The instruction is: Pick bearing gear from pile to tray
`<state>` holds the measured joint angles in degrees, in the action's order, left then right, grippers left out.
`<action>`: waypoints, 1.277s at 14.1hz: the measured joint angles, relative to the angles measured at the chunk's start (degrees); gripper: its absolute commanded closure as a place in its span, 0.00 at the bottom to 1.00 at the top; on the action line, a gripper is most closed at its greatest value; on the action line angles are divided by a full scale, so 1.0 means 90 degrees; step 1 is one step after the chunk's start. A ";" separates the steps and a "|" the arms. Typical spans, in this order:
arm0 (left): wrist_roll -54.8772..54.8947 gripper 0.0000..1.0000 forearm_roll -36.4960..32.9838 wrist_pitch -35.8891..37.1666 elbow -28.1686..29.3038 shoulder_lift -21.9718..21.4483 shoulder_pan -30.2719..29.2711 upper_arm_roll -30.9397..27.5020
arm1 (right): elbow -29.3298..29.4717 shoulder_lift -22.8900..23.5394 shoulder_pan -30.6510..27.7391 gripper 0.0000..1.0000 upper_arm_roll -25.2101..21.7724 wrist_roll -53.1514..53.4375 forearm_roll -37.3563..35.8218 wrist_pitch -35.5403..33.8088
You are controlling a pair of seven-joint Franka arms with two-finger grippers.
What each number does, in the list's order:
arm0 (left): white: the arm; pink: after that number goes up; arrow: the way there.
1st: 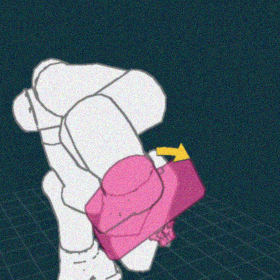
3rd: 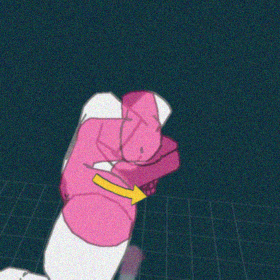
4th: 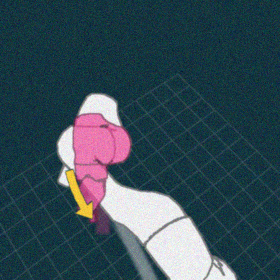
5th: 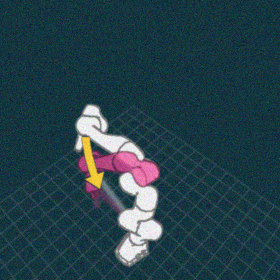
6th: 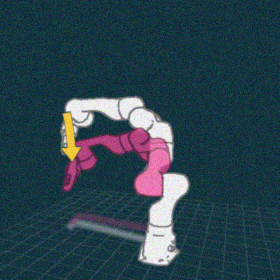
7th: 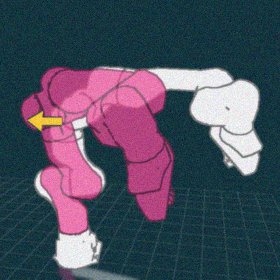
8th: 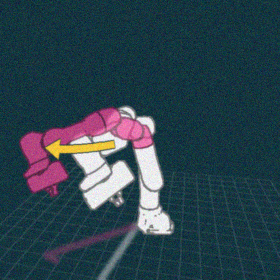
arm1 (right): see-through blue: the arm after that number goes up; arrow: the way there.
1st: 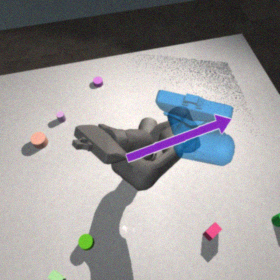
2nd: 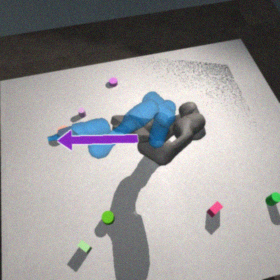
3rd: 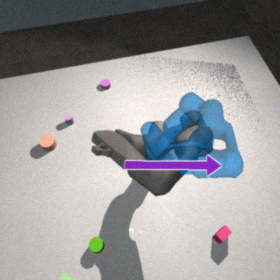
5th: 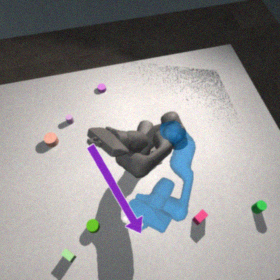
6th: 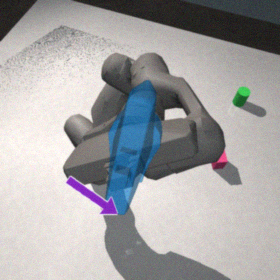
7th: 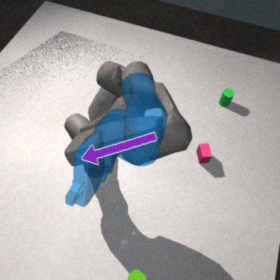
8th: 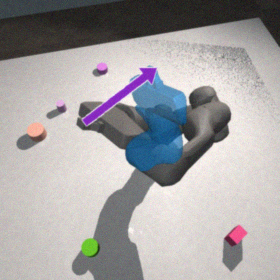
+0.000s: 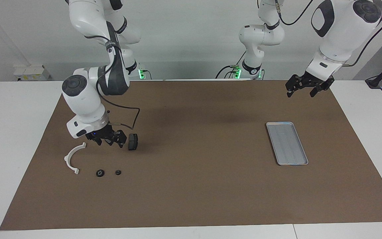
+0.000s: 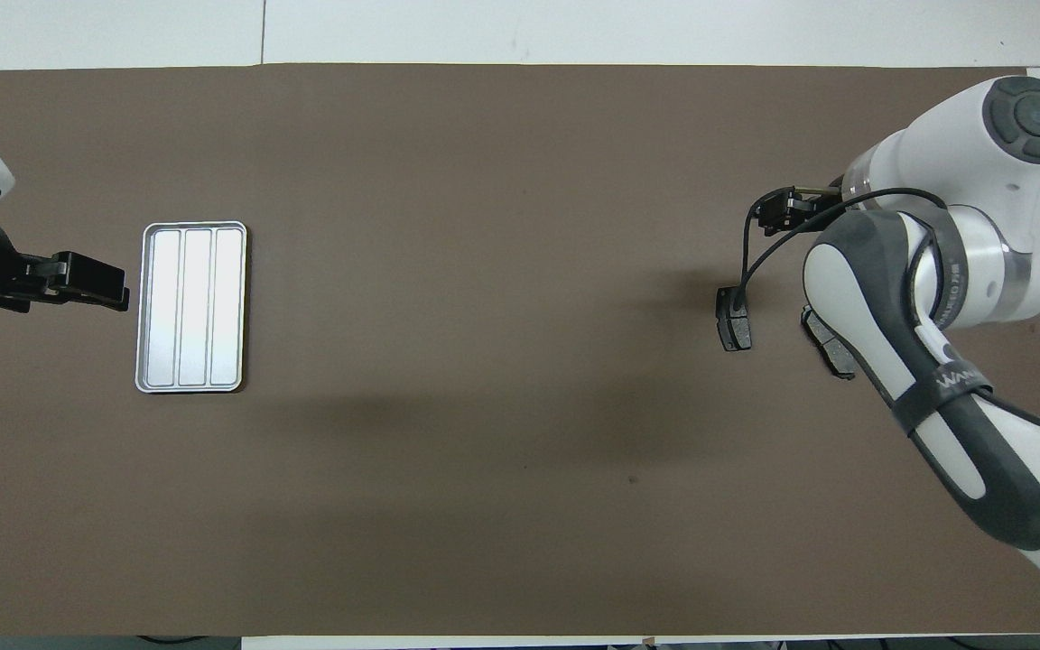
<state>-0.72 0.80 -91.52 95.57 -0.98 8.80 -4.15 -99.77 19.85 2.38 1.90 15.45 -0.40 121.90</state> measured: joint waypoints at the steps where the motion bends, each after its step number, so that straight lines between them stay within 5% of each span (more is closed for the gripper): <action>1: 0.0000 0.00 0.0000 0.0000 0.0000 0.0000 0.0000 0.0000 | 0.0120 0.0221 0.0002 0.00 0.0001 0.0159 -0.0031 0.0069; 9: 0.0000 0.00 0.0000 0.0000 0.0000 0.0000 0.0000 0.0000 | 0.1437 0.1939 0.0009 0.05 0.0006 0.1123 -0.0643 0.0321; 15: 0.0000 0.00 0.0000 0.0000 0.0000 0.0000 0.0000 0.0000 | 0.1649 0.2083 0.0017 0.13 0.0017 0.1463 -0.0643 0.0248; 18: 0.0000 0.00 0.0000 0.0000 0.0000 0.0000 0.0000 0.0000 | 0.1670 0.2083 0.0018 0.30 0.0045 0.1687 -0.0616 0.0242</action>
<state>-0.72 0.80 -91.52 95.57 -0.98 8.80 -4.15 -84.74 38.60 2.55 2.30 30.63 -5.95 124.08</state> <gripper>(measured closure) 0.000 0.172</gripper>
